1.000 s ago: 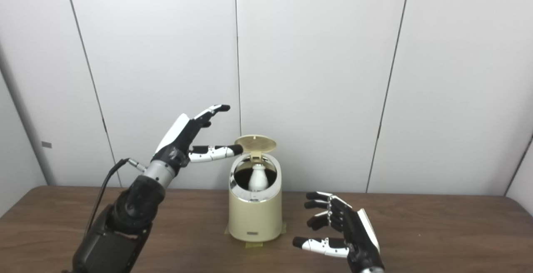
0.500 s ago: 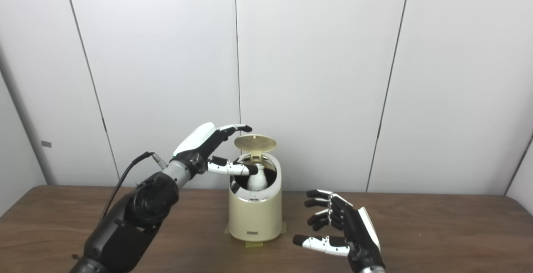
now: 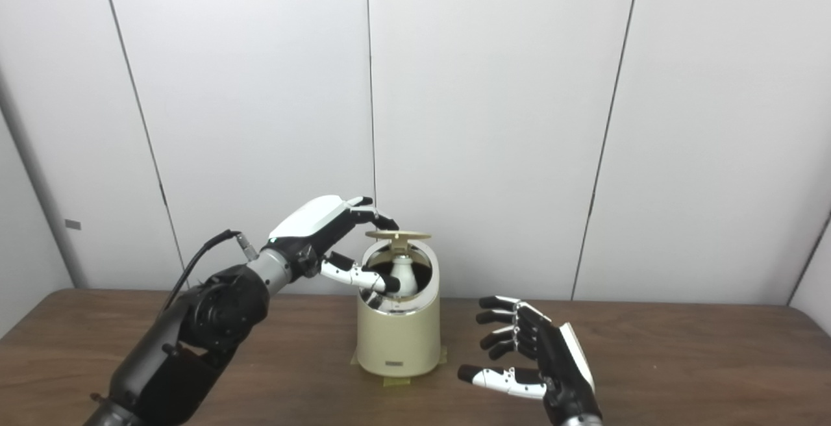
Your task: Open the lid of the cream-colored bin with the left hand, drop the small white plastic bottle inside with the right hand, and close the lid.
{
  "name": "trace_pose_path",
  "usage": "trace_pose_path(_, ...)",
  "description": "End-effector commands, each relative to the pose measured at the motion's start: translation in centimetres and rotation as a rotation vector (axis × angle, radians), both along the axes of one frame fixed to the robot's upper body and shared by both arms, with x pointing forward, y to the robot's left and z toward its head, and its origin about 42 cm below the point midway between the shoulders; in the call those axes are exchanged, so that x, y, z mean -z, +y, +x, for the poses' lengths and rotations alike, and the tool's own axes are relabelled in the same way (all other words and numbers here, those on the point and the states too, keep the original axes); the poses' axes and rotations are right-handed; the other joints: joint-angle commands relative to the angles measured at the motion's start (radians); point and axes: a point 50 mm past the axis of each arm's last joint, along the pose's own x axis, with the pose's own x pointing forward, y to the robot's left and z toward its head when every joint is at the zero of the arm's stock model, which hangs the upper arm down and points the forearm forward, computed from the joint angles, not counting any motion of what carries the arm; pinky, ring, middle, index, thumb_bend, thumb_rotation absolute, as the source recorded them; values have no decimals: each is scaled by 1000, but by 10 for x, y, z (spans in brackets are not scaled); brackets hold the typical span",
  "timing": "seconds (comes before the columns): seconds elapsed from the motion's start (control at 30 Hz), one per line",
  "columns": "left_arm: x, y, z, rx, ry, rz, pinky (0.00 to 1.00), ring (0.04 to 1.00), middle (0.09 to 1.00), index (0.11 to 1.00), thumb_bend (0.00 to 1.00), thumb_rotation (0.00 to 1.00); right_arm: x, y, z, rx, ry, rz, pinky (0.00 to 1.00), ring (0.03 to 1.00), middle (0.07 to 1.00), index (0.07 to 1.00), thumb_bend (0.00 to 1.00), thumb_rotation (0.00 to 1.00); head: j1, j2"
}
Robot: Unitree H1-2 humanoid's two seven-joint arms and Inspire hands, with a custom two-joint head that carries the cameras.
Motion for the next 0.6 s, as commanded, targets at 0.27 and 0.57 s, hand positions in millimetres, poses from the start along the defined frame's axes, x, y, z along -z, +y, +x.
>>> trace_pose_path(0.27, -28, 6, -15, 40, -114, 61, 1000, 999, 814, 784, 969, 541, -25, 5, 6, -5, -84, 11, 456, 535, 661, 699, 726, 126, -5, 10)
trace_pose_path(0.57, -15, 7, -23, 54, -90, 75, 1000, 988, 808, 784, 972, 518, -29, 7, 5, -6, -88, 1, 437, 512, 661, 700, 733, 138, -15, 17)
